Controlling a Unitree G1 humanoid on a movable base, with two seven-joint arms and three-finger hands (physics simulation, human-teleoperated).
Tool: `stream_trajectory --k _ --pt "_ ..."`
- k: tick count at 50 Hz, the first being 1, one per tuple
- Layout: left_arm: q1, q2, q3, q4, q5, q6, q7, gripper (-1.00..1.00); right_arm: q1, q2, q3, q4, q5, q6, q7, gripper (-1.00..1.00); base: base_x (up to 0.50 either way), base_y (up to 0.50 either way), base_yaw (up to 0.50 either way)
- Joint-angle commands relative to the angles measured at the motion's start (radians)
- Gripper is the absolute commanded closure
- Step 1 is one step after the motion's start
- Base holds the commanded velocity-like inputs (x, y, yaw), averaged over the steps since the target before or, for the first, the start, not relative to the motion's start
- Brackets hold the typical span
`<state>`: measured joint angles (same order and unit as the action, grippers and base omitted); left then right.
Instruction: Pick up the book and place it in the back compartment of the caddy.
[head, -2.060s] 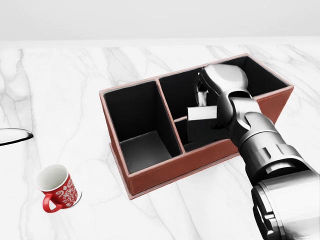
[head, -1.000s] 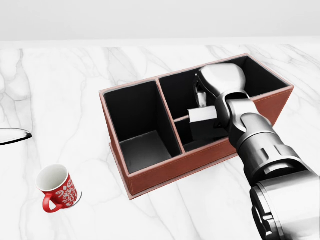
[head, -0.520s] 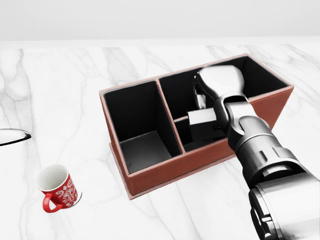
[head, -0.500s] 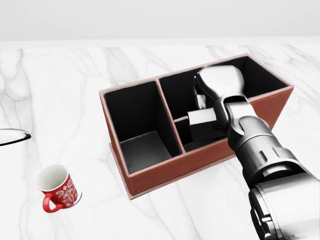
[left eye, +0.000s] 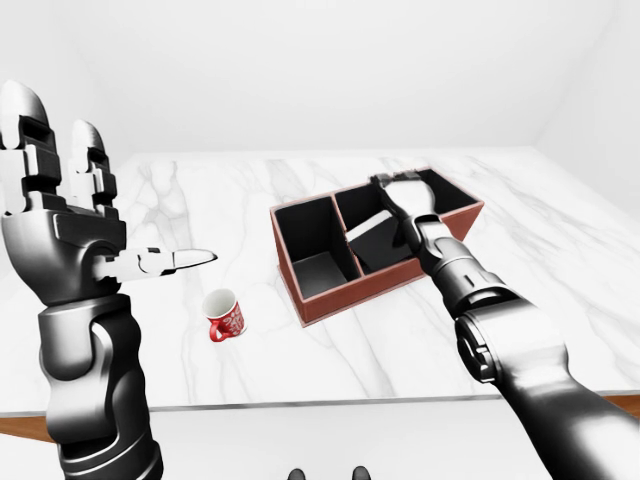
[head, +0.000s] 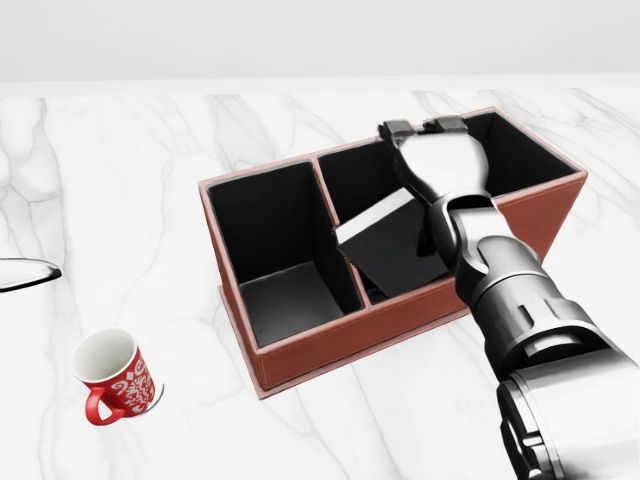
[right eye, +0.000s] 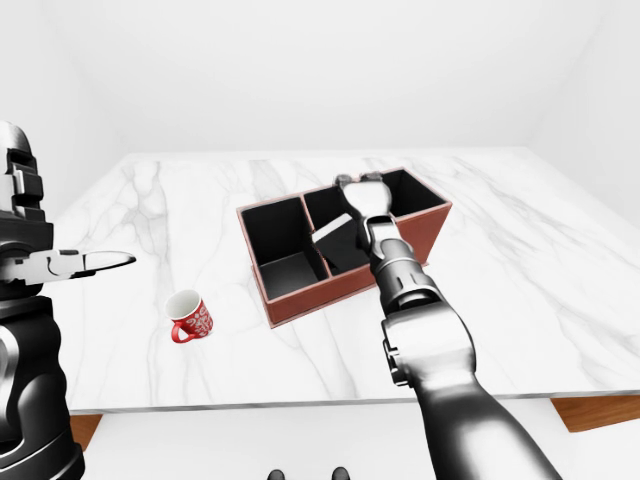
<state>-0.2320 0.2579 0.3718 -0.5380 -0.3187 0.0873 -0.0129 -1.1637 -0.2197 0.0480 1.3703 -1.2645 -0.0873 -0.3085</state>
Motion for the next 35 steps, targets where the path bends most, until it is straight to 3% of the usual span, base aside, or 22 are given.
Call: stream_trajectory --k 1,24,35 --pt "0.001 -0.002 -0.003 -0.001 0.002 0.000 -0.002 -1.00 0.005 -0.005 -0.001 -0.004 0.008 0.000 0.001 -1.00 0.00 0.00 0.00" --pt "0.000 0.000 0.005 -0.006 -0.005 0.000 -0.003 -1.00 -0.033 0.003 0.006 -0.020 0.035 0.000 0.005 -1.00 0.00 0.00 0.00" --pt "0.009 -0.002 0.005 -0.027 -0.009 0.000 0.000 -1.00 -0.040 -0.035 -0.022 -0.101 0.172 0.000 -0.001 -1.00 0.00 0.00 0.00"
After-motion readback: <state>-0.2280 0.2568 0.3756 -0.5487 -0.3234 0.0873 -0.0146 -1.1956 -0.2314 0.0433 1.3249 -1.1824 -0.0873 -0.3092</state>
